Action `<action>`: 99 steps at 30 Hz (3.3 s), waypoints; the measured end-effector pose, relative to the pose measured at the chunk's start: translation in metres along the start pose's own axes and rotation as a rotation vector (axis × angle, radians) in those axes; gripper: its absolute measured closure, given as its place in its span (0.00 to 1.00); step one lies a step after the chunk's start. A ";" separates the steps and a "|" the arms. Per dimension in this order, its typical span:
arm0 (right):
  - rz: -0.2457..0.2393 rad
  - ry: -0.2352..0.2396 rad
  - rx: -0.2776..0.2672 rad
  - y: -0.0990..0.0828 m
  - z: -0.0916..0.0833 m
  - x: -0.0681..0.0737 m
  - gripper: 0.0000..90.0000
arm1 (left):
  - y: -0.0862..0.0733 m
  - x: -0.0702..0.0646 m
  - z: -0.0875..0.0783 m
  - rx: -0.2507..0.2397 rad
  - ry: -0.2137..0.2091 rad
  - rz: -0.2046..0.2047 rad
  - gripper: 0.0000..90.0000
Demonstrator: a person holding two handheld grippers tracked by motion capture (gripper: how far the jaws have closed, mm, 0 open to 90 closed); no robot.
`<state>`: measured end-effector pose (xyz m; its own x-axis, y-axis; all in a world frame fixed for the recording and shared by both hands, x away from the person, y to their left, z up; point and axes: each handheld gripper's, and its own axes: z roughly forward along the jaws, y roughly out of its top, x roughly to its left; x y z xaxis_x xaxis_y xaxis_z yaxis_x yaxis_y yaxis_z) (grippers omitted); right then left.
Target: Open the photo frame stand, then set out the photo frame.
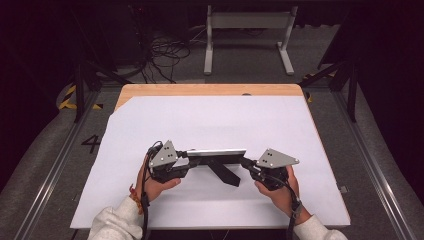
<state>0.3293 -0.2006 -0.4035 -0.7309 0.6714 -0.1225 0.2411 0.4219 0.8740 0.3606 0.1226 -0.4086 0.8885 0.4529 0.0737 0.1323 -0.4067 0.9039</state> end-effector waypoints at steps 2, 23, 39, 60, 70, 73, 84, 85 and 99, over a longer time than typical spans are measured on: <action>0.001 -0.004 0.001 0.000 0.001 0.000 0.99 | 0.000 -0.001 0.000 0.001 -0.001 0.003 0.73; -0.002 0.003 0.002 0.002 0.005 -0.003 0.99 | -0.003 0.002 0.000 -0.012 -0.022 -0.033 0.79; -0.013 -0.007 -0.006 0.004 0.006 -0.001 1.00 | -0.003 0.001 -0.001 -0.008 -0.042 -0.025 0.81; -0.009 -0.018 -0.002 0.005 0.009 -0.002 1.00 | -0.002 -0.004 -0.001 -0.001 -0.042 -0.002 0.84; 0.012 -0.032 -0.004 0.005 0.013 -0.005 1.00 | -0.001 -0.007 0.000 0.003 -0.044 0.013 0.87; 0.013 -0.035 -0.003 0.006 0.013 -0.004 1.00 | -0.001 -0.008 0.000 0.004 -0.044 0.016 0.87; 0.035 -0.048 -0.024 0.013 0.018 -0.010 1.00 | 0.000 -0.013 0.002 0.015 -0.050 0.031 0.90; 0.036 -0.047 -0.025 0.013 0.019 -0.011 1.00 | 0.000 -0.013 0.002 0.013 -0.052 0.029 0.90; 0.045 -0.055 -0.025 0.016 0.027 -0.011 1.00 | 0.000 -0.015 0.007 0.040 -0.040 0.044 0.89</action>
<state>0.3587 -0.1850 -0.4010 -0.6834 0.7221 -0.1077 0.2565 0.3756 0.8906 0.3504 0.1105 -0.4123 0.9106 0.4021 0.0959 0.1089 -0.4572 0.8827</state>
